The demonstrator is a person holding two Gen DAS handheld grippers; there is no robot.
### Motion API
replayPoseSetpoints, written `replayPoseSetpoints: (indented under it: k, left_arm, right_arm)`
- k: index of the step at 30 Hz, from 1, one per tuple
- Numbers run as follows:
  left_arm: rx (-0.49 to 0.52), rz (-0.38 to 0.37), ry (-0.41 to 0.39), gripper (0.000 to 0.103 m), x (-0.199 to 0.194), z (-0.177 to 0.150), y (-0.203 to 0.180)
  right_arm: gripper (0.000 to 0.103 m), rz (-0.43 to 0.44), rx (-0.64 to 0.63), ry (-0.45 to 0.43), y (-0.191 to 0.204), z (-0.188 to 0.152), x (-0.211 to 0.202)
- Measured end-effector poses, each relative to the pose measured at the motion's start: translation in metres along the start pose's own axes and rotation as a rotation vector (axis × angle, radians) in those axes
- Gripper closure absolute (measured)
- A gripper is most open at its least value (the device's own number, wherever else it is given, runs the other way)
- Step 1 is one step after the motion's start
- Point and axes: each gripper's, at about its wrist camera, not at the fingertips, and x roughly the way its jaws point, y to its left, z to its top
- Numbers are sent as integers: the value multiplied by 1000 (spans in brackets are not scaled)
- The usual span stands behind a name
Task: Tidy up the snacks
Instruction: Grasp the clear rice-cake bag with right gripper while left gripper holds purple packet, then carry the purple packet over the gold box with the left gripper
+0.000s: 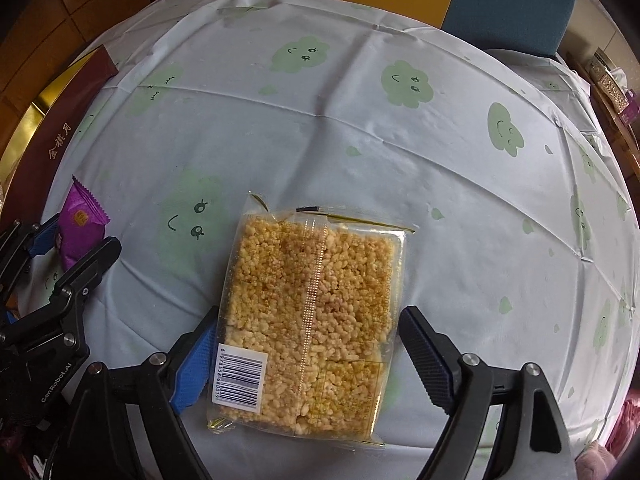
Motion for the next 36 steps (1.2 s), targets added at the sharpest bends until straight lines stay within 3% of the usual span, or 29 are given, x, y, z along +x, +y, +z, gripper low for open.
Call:
replayPoseSetpoints:
  k: [6, 9, 12, 16, 31, 36]
  left_arm:
    - [1, 17, 15, 58, 1, 1, -2]
    - [-2, 20, 23, 58, 1, 2, -2]
    - [-4, 23, 27, 58, 2, 3, -3]
    - [-8, 22, 27, 58, 1, 2, -3]
    - [-33, -10, 50, 61, -5, 9, 1]
    - [-33, -46, 4, 62, -30, 15, 2]
  right_arm:
    - [4, -22, -3, 2, -7, 10, 8]
    - [28, -7, -42, -21, 4, 10, 1]
    - [28, -53, -78, -39, 14, 10, -1]
    - [28, -12, -53, -26, 5, 12, 0]
    - [27, -10, -63, -41, 2, 2, -4]
    - [28, -26, -83, -51, 7, 0, -6]
